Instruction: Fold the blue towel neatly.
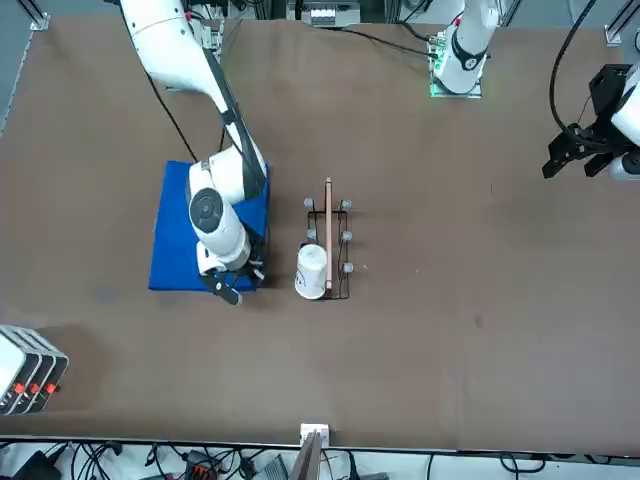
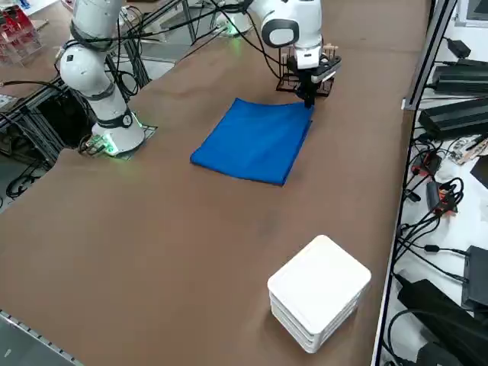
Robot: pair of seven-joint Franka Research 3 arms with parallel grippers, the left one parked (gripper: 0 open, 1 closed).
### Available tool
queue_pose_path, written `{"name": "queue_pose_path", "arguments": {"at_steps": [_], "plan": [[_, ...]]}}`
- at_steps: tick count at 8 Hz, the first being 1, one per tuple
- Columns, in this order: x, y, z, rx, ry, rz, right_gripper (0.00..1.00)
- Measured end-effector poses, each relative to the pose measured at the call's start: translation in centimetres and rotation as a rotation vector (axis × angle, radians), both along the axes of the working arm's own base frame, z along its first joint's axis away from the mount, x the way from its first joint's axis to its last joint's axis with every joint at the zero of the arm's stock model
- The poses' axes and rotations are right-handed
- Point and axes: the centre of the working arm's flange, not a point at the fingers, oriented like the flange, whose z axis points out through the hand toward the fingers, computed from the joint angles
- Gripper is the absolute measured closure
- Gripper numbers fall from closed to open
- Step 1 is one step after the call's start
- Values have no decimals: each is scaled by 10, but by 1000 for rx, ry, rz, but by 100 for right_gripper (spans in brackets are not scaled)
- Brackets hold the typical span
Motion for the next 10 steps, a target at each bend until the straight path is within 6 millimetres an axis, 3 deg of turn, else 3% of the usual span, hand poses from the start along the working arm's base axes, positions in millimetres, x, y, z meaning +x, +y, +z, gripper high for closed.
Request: {"name": "queue_pose_path", "arguments": {"at_steps": [5, 6, 7, 9, 10], "plan": [[-3, 11, -1, -11, -6, 25, 7], [0, 11, 7, -35, -16, 47, 0], [3, 9, 25, -69, -10, 66, 0], [7, -8, 92, -121, 31, 121, 0], [7, -26, 128, -136, 50, 174, 0]]}}
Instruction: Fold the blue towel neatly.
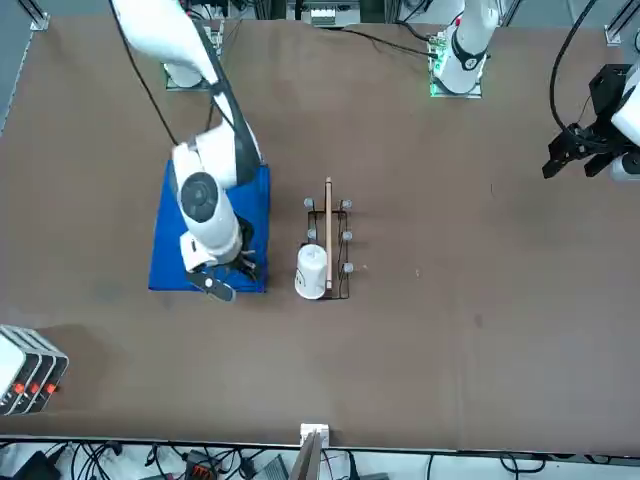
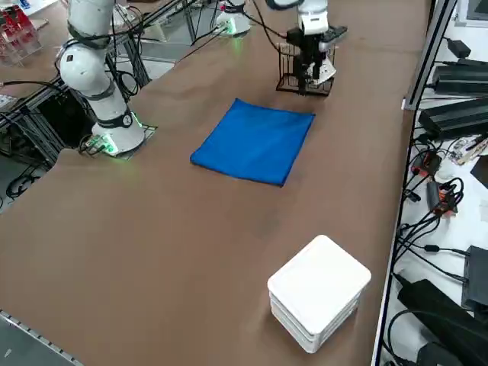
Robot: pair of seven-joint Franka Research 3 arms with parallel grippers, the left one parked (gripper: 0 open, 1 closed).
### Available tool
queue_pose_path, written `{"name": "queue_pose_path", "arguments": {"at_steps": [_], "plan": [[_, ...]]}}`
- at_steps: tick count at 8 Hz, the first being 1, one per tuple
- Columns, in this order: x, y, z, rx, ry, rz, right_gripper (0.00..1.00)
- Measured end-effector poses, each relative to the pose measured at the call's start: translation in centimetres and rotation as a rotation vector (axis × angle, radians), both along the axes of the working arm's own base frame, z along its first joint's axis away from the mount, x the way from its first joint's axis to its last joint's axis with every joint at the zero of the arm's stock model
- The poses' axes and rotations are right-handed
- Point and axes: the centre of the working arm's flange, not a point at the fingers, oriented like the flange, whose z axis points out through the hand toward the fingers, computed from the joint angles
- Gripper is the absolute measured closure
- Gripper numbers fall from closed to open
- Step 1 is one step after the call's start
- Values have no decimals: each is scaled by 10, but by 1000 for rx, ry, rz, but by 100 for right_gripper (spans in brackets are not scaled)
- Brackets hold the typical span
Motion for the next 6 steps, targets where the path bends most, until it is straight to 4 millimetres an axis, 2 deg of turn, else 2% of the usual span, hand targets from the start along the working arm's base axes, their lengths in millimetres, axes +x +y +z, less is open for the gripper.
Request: {"name": "queue_pose_path", "arguments": {"at_steps": [2, 4, 6], "plan": [[-1, -57, 67, -15, 39, 121, 0], [-7, -133, 124, -13, 80, 223, 0], [-19, -211, 173, 15, 90, 316, 0]]}}
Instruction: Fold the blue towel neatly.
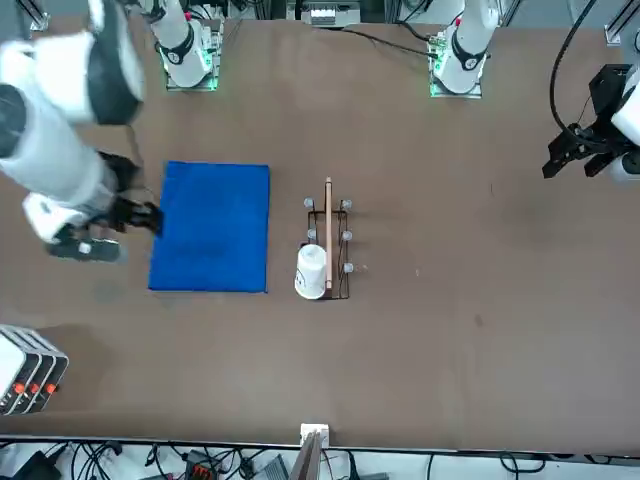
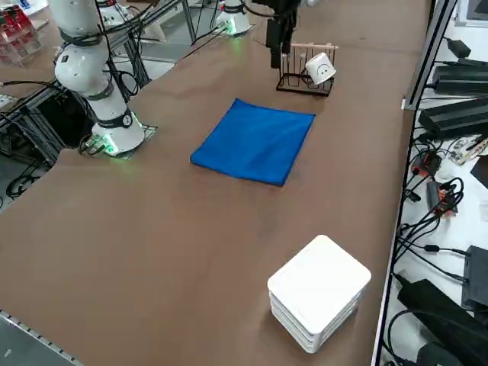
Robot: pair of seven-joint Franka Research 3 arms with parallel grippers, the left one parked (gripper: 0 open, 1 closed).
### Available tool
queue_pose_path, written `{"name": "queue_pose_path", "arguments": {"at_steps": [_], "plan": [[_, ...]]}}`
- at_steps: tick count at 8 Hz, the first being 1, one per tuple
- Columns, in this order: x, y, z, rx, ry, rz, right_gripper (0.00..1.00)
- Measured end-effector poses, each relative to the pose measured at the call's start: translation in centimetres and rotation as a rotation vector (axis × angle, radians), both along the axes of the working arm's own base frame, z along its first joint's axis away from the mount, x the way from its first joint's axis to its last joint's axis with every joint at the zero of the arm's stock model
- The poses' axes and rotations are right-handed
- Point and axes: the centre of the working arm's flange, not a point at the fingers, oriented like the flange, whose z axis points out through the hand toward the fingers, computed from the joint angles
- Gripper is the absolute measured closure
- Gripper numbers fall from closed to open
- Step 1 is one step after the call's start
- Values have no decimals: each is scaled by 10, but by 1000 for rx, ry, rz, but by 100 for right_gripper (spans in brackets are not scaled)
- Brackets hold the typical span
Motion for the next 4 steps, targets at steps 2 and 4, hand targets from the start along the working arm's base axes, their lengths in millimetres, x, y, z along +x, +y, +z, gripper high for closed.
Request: {"name": "queue_pose_path", "arguments": {"at_steps": [2, 4], "plan": [[-20, -43, 38, 26, -9, 0, 0], [-32, -54, 63, 42, -35, -12, 0]]}}
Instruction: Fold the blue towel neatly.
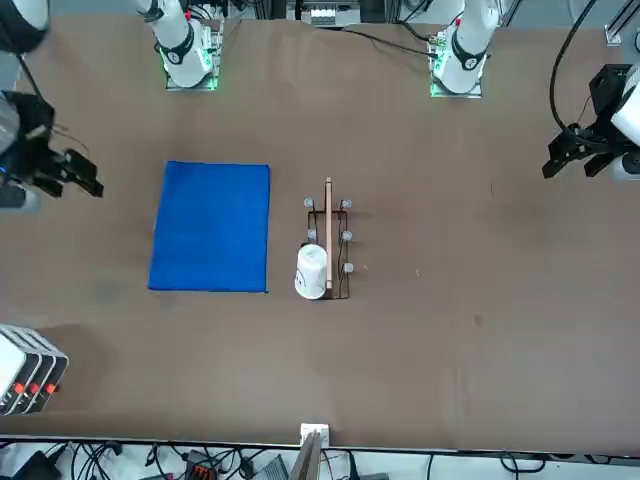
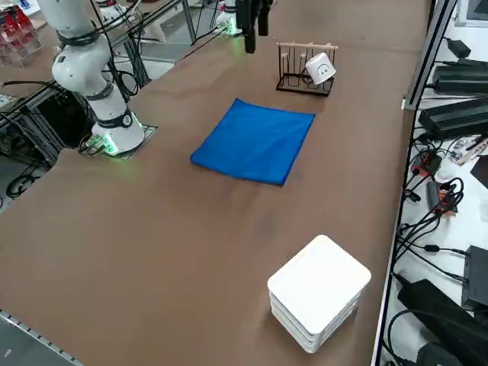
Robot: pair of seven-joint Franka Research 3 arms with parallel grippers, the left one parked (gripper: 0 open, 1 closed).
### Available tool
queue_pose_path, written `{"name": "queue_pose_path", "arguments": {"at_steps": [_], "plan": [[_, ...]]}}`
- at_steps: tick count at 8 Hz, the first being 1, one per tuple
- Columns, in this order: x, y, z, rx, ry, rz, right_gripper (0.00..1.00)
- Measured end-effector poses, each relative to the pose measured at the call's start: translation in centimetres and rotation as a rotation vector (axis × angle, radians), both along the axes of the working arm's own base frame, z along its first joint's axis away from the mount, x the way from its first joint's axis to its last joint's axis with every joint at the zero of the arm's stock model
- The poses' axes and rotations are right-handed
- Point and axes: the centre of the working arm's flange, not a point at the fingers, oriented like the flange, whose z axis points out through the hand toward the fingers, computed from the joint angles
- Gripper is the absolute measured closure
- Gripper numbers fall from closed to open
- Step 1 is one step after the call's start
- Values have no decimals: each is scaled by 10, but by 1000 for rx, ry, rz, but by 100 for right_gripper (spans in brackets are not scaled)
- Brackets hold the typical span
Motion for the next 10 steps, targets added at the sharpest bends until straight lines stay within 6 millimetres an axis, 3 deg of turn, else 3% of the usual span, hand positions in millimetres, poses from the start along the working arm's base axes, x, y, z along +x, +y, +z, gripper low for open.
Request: {"name": "queue_pose_path", "arguments": {"at_steps": [2, 5, 6, 10], "plan": [[-14, -19, 23, 18, -22, -22, 0], [-57, -77, 55, 41, -11, -87, 0], [-65, -78, 56, 45, -9, -86, 0], [-68, -43, 42, 29, 27, -39, 0]]}}
